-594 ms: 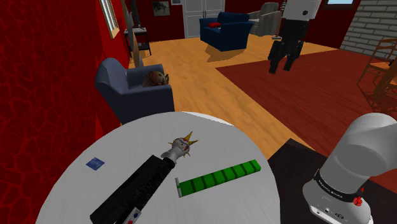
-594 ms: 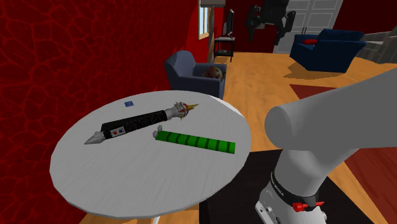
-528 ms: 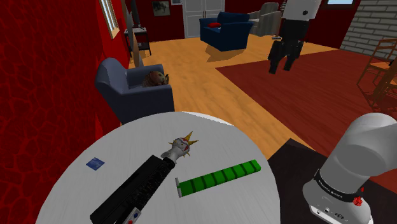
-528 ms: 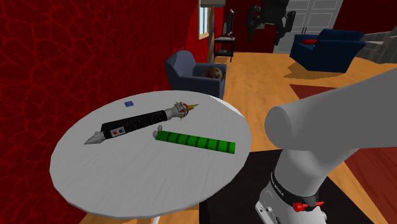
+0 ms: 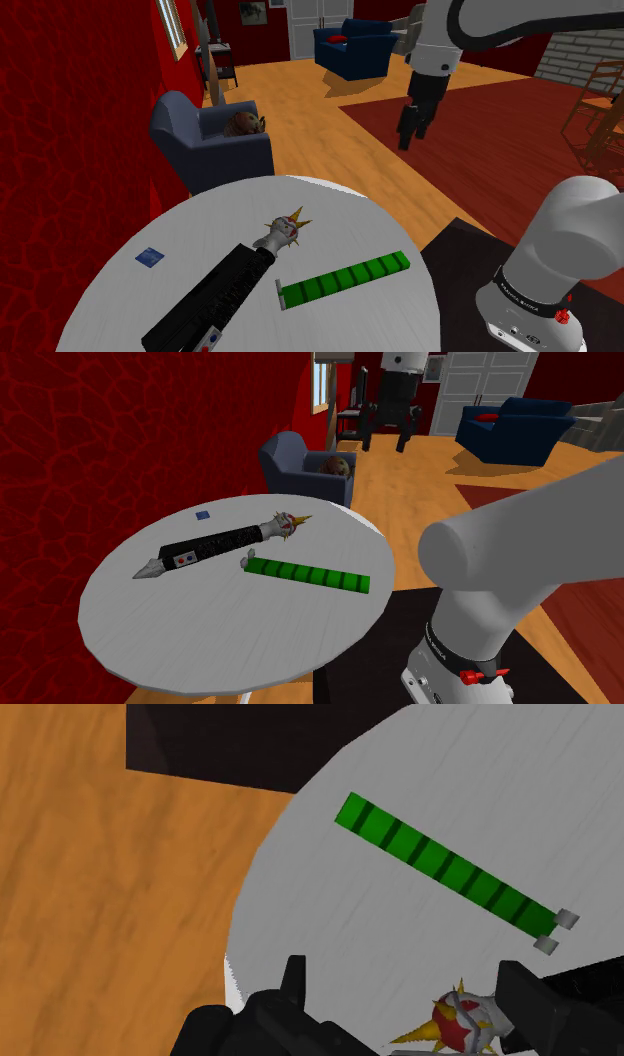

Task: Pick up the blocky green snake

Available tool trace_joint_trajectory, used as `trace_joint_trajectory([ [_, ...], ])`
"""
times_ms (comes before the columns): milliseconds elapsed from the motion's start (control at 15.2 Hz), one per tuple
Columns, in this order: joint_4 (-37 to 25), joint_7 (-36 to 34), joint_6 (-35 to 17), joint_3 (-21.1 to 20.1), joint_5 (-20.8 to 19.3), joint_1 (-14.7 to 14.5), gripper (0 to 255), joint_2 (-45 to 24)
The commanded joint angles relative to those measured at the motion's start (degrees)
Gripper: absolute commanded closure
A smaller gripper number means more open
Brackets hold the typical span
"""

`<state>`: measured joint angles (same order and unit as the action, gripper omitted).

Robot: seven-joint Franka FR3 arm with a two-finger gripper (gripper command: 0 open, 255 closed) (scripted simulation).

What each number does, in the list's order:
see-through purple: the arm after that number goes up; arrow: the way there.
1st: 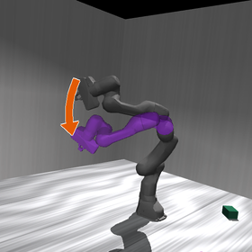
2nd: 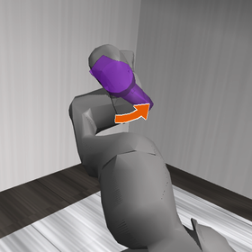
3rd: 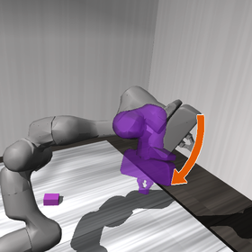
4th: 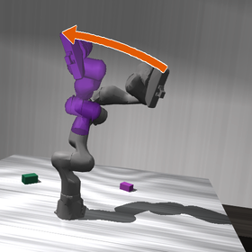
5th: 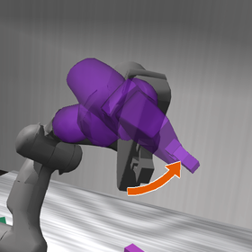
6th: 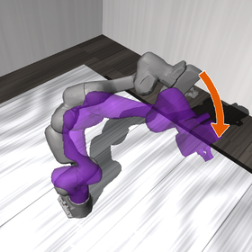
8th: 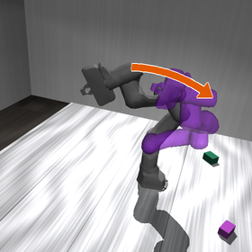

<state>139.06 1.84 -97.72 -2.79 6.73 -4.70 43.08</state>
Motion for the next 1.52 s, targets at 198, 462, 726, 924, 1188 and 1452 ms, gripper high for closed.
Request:
trace_joint_trajectory([
  [198,6.2,4.7,-10.1,-2.8,0.2,-3.7,0,-3.2],
  [462,10.0,8.0,-18.3,-5.3,0.3,-6.6,0,-7.0],
  [726,13.1,11.0,-26.8,-7.9,0.0,-9.3,0,-12.1],
  [924,14.8,12.9,-33.5,-9.9,-0.7,-10.9,0,-16.7],
  [1188,16.3,14.6,-42.5,-12.9,-2.7,-12.5,0,-23.8],
  [1452,16.9,14.3,-51.5,-16.3,-7.6,-12.8,0,-32.1],
])
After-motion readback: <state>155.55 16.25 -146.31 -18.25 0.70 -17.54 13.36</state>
